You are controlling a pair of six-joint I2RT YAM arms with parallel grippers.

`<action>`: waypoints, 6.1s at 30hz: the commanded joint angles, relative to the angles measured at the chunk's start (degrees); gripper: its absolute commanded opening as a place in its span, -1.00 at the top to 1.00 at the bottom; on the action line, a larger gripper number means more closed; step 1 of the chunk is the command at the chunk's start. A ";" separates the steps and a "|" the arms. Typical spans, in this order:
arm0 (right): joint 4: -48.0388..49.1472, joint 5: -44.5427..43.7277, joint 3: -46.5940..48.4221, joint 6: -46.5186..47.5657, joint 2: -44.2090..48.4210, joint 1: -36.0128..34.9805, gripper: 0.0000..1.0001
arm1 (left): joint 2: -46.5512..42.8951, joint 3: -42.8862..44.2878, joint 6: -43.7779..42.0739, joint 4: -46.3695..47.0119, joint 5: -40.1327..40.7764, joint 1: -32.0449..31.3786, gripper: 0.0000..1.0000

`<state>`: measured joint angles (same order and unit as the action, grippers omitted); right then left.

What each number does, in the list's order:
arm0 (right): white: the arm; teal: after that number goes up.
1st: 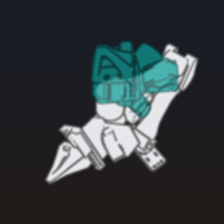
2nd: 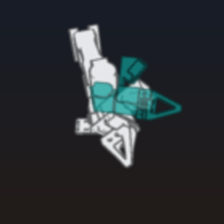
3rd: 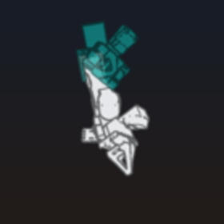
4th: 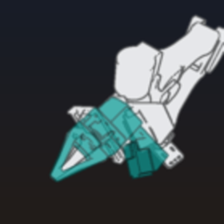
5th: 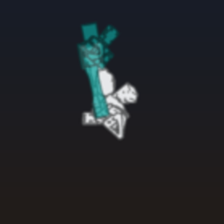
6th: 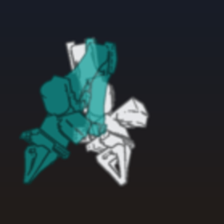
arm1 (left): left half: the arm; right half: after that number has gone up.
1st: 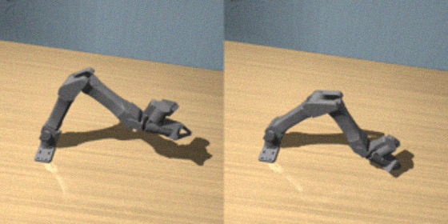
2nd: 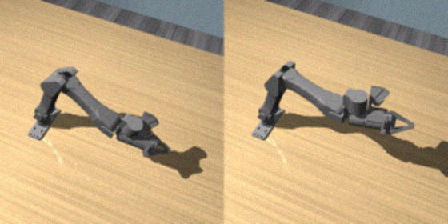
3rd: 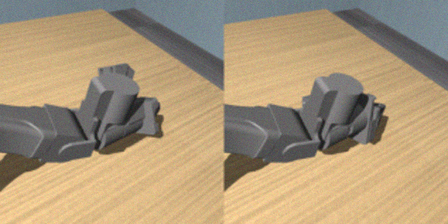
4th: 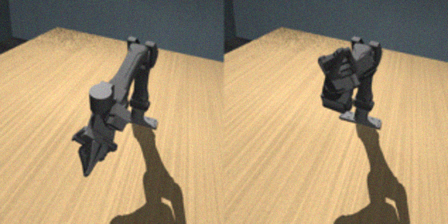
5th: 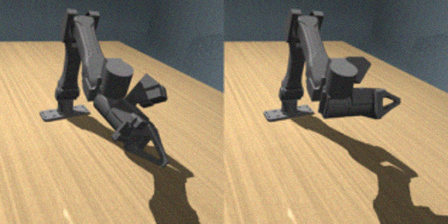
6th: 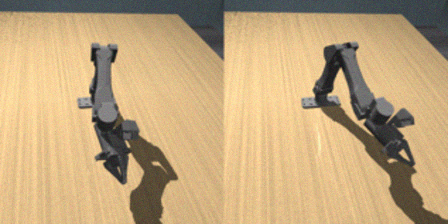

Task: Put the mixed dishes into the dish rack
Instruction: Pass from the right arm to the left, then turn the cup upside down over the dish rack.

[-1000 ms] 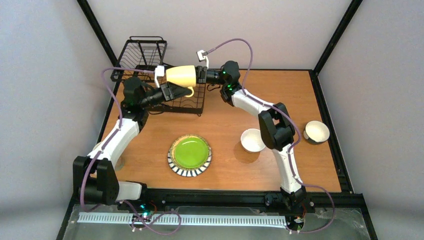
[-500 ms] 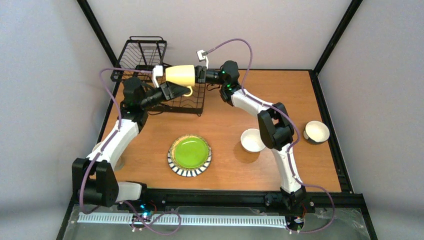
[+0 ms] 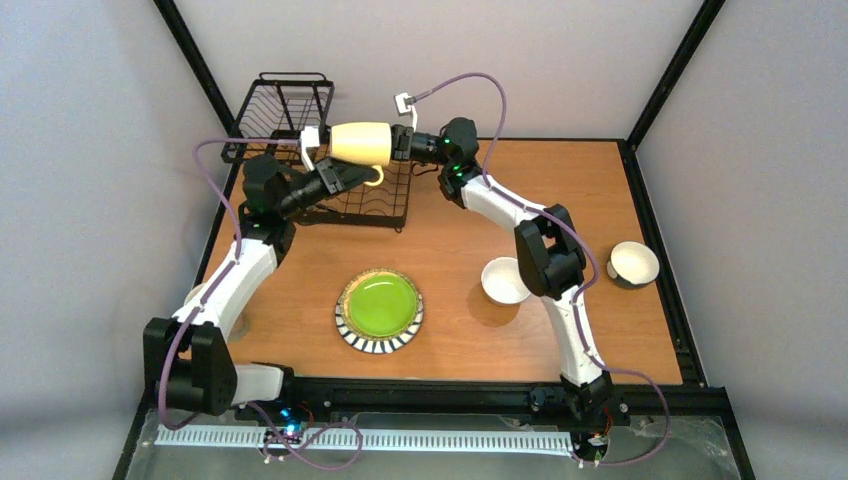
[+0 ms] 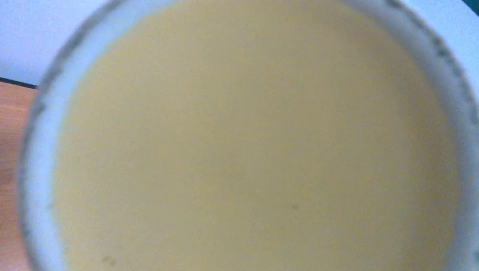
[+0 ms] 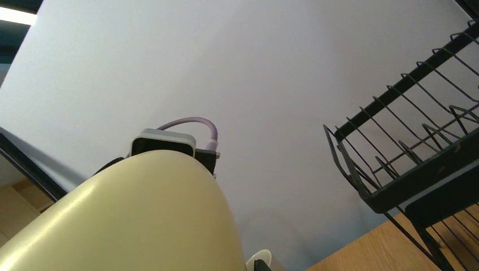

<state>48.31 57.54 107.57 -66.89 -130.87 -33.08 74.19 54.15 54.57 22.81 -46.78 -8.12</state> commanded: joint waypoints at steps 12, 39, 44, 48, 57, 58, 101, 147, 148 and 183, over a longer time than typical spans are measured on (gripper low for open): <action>-9.09 12.90 0.44 4.41 -7.56 -4.00 0.53 | -2.81 4.31 1.68 22.69 2.10 -0.58 0.99; -7.14 10.73 -8.49 4.34 0.18 -0.13 -0.36 | -6.30 2.70 -6.30 13.15 9.03 -0.58 0.99; -5.86 11.10 -11.31 4.44 2.50 0.68 -0.37 | -5.87 2.79 -7.28 12.06 10.66 -0.58 0.99; -4.74 11.19 -13.74 4.40 4.33 1.62 -0.37 | -5.62 3.06 -8.09 10.94 11.89 -0.56 0.99; -2.94 11.10 -19.98 4.84 8.29 4.17 -0.37 | -3.88 4.01 -8.77 9.08 13.53 -0.58 0.99; -2.93 11.10 -20.47 4.94 8.75 4.38 -0.38 | -3.62 4.22 -8.92 8.72 13.62 -0.58 0.99; -51.15 -24.40 -16.25 30.72 15.11 12.96 -0.37 | 25.90 41.85 -34.98 -49.93 46.32 -9.92 0.99; -52.83 -28.82 -18.98 31.92 12.18 17.52 -0.39 | 65.96 77.87 -26.07 -60.30 54.67 -7.99 0.99; -52.77 -28.74 -18.98 31.85 12.09 17.52 -0.39 | 66.12 78.01 -26.16 -60.26 54.69 -7.91 0.99; -52.43 -27.90 -20.59 31.48 14.32 17.82 -0.39 | 64.71 77.32 -25.65 -65.52 54.82 -8.32 -0.66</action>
<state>-4.05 29.26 88.27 -35.38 -117.40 -15.73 142.12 132.31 28.34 -40.62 8.25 -16.29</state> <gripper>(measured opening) 0.694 0.808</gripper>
